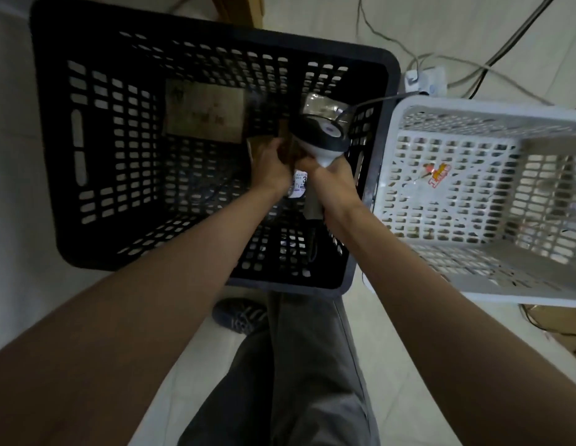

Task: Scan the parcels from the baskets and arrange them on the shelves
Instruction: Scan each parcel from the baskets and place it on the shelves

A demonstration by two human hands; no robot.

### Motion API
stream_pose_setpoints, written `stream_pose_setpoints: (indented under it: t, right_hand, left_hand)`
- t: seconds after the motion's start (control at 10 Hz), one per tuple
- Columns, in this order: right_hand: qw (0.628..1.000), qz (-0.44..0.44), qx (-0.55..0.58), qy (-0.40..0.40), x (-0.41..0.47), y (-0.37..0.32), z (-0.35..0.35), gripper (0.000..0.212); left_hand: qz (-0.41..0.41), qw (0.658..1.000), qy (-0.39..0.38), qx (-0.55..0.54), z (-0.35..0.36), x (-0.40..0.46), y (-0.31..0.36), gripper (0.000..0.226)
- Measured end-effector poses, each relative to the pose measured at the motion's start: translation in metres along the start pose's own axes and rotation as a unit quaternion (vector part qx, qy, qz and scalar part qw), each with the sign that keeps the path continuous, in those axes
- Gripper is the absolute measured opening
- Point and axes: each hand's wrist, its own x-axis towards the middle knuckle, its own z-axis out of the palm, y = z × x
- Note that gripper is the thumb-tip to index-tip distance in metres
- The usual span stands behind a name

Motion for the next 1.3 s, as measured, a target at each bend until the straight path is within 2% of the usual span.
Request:
stream_pose_setpoints:
  t: [0.1,0.2,0.4,0.5,0.6,0.7,0.9,1.0,1.1,1.3]
  right_hand:
    - [0.999,-0.017,-0.007,0.027,-0.002,0.010,-0.004,0.046]
    - [0.998,-0.026,-0.005,0.050,-0.001,0.017,-0.010,0.047]
    - [0.999,-0.014,-0.021,0.040,0.008,0.018,-0.015,0.047]
    - [0.998,-0.027,-0.027,0.040,0.010,0.017,-0.014,0.049]
    - [0.998,-0.027,-0.039,0.041,0.013,0.017,-0.017,0.046]
    - [0.998,-0.019,-0.052,0.041,0.014,0.018,-0.020,0.044]
    - [0.996,-0.022,-0.069,0.043,0.010,0.019,-0.024,0.040]
    - [0.997,-0.022,-0.068,0.043,0.010,0.019,-0.022,0.037]
    - [0.997,-0.021,-0.060,0.045,0.012,0.019,-0.023,0.036]
    - [0.998,-0.027,-0.049,0.043,0.004,0.019,-0.026,0.038]
  left_hand:
    - [-0.018,1.000,-0.017,0.003,0.013,-0.001,-0.001,0.035]
    - [-0.037,0.998,-0.021,-0.042,0.025,-0.003,-0.001,0.036]
    - [-0.050,0.991,-0.038,-0.116,0.038,-0.006,0.000,0.047]
    - [-0.060,0.974,-0.033,-0.217,0.044,-0.001,0.011,0.047]
    - [-0.032,0.980,0.000,-0.198,0.047,0.001,0.010,0.047]
    - [-0.054,0.960,-0.031,-0.273,0.044,0.001,0.004,0.041]
    - [-0.099,0.944,-0.062,-0.310,0.040,-0.002,0.000,0.038]
    - [-0.093,0.947,-0.063,-0.299,0.042,-0.004,-0.004,0.038]
    - [-0.095,0.945,-0.049,-0.309,0.048,0.002,-0.011,0.041]
    - [-0.115,0.953,0.032,-0.277,0.054,0.005,-0.019,0.046]
